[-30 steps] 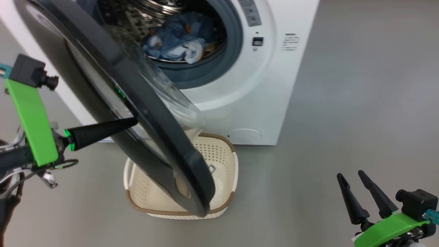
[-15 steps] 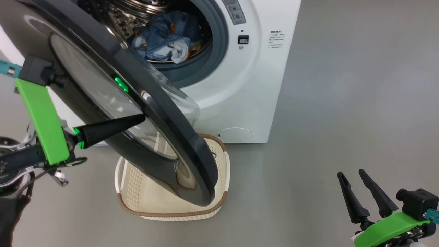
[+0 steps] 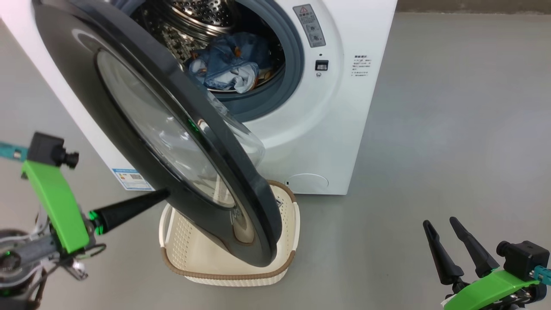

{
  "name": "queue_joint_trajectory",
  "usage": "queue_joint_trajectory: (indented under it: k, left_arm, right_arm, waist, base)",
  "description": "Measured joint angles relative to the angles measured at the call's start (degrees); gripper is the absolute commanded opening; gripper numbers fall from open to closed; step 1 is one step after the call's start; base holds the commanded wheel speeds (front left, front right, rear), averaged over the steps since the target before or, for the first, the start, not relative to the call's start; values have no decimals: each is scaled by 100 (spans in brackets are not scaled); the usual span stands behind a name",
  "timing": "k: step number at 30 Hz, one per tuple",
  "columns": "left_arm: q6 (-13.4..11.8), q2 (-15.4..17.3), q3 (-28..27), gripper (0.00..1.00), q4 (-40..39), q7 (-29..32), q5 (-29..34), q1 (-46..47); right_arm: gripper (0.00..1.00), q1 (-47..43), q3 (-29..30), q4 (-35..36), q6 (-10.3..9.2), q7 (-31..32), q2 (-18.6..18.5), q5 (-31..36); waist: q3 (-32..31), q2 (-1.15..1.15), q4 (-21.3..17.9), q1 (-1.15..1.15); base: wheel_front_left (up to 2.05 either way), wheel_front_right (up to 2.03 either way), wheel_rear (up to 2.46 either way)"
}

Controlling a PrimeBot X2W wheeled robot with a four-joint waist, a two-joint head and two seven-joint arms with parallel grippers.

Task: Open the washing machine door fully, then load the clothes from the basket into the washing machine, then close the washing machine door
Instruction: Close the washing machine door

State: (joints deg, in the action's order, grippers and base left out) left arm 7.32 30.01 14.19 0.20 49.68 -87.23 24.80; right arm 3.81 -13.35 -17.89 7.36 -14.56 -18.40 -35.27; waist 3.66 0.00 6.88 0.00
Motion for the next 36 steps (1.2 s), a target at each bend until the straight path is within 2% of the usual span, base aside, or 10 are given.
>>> queue_joint_trajectory:
  k: [1, 3, 4, 5, 6, 7, 9, 10, 22, 36]
  left_arm:
    - [0, 4, -7, 4, 3, -58, 2, -76]
    - [0, 40, -19, 31, 22, -210, 64, -228]
    - [0, 63, -16, 39, 35, -287, 110, -293]
    - [0, 81, -29, 53, 64, -378, 127, -363]
    - [0, 92, -35, 75, 116, -475, 140, -427]
    - [0, 104, -41, 75, 169, -570, 180, -497]
    - [0, 110, -43, 96, 265, -747, 249, -635]
    - [0, 114, -44, 100, 318, -839, 289, -700]
    - [0, 91, -44, 100, 928, -2531, 637, -1129]
    - [0, 52, 132, 100, 1089, -4488, 754, -1640]
  right_arm:
    - [100, -2, 1, 0, 0, 0, -2, 0]
    - [100, -4, 0, 1, 0, 0, -3, 0]
    - [100, -10, 0, 1, 0, 0, -4, 0]
    - [100, -14, -2, 3, 0, 0, -5, 0]
    - [100, -26, -5, 2, 0, 0, -8, 0]
    - [100, -52, -8, 7, 0, 0, -11, 0]
    - [100, -120, -14, 1, 0, 0, -14, -1]
    - [100, -129, -18, 0, 0, 0, -14, -1]
    - [100, -128, 1, 14, 0, 0, -27, -1]
    - [100, -131, 120, 46, 0, 0, -30, -1]
  waist:
    - [-12, 0, 13, 0]
    - [-32, 0, 34, 0]
    - [-41, 0, 43, 0]
    - [-49, 0, 47, 0]
    - [-58, 0, 48, 0]
    - [-65, 0, 47, 0]
    - [-77, 0, 38, 0]
    - [-79, 0, 30, 0]
    - [-41, 0, -243, 0]
    - [39, 0, -650, 0]
  base:
    - [0, 0, 0]
    - [0, 0, 0]
    - [0, 0, 0]
    - [0, 0, 0]
    - [0, 0, 0]
    - [0, 0, 0]
    - [0, 0, 0]
    - [0, 0, 0]
    - [0, 0, 0]
    - [0, 0, 0]
